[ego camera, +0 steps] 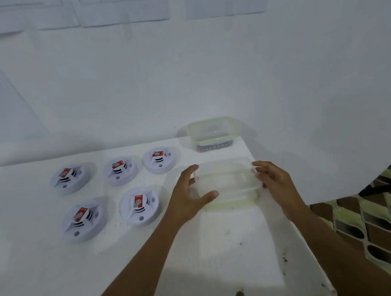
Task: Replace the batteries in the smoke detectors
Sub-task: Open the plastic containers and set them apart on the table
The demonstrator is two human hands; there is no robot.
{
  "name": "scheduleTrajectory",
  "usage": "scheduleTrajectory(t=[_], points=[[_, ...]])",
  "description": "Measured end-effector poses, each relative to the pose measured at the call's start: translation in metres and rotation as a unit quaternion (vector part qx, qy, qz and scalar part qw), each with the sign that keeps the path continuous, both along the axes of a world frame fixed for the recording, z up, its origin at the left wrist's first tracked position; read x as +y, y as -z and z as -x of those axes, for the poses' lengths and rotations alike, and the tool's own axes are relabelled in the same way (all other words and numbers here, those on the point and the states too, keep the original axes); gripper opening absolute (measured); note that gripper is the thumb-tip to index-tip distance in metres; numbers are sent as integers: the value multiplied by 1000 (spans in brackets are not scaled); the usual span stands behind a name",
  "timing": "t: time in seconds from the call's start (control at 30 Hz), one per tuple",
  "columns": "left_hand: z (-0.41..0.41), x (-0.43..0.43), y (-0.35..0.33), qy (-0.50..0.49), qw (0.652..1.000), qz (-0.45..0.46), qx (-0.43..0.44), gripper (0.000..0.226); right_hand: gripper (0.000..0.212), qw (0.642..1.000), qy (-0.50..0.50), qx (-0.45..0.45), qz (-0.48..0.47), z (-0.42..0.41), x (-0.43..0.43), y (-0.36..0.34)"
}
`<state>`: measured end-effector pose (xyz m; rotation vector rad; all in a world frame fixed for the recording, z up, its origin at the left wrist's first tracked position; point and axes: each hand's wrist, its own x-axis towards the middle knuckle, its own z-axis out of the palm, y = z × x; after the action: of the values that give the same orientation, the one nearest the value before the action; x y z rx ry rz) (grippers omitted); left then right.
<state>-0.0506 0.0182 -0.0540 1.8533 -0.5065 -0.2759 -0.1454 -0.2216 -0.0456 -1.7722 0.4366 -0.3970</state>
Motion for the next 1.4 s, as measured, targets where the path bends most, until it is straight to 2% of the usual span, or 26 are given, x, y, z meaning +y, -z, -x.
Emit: scheduleTrajectory(t=[0.27, 0.37, 0.5, 0.67, 0.8, 0.97, 1.13, 1.3, 1.4], points=[[-13, -20, 1, -23, 1000, -9, -14, 97, 18, 1000, -25, -3, 16, -27, -27, 2], [-16, -21, 0, -45, 999, -3, -12, 95, 23, 999, -29, -1, 43, -36, -35, 4], [-37, -28, -9, -109, 994, 27, -6, 77, 19, 1000, -6, 4, 20, -56, -47, 2], [-85, -49, -27, -142, 990, 0, -8, 53, 19, 999, -8, 21, 38, -106, -53, -12], [-125, -66, -36, -145, 987, 27, 57, 43, 20, 998, -37, 39, 22, -154, -56, -27], [-143, -76, -35, -146, 986, 28, 69, 32, 10, 996, -58, 69, -6, -178, -53, -34], [-152, -71, -31, -90, 969, 141, 180, 38, 20, 990, -92, 85, -67, -172, -62, -37], [-155, -70, -31, -51, 949, 185, 252, 39, 23, 976, -127, 103, -144, -175, -65, -40], [-157, -70, -26, -57, 946, 192, 255, 37, 22, 969, -137, 114, -173, -176, -65, -43]])
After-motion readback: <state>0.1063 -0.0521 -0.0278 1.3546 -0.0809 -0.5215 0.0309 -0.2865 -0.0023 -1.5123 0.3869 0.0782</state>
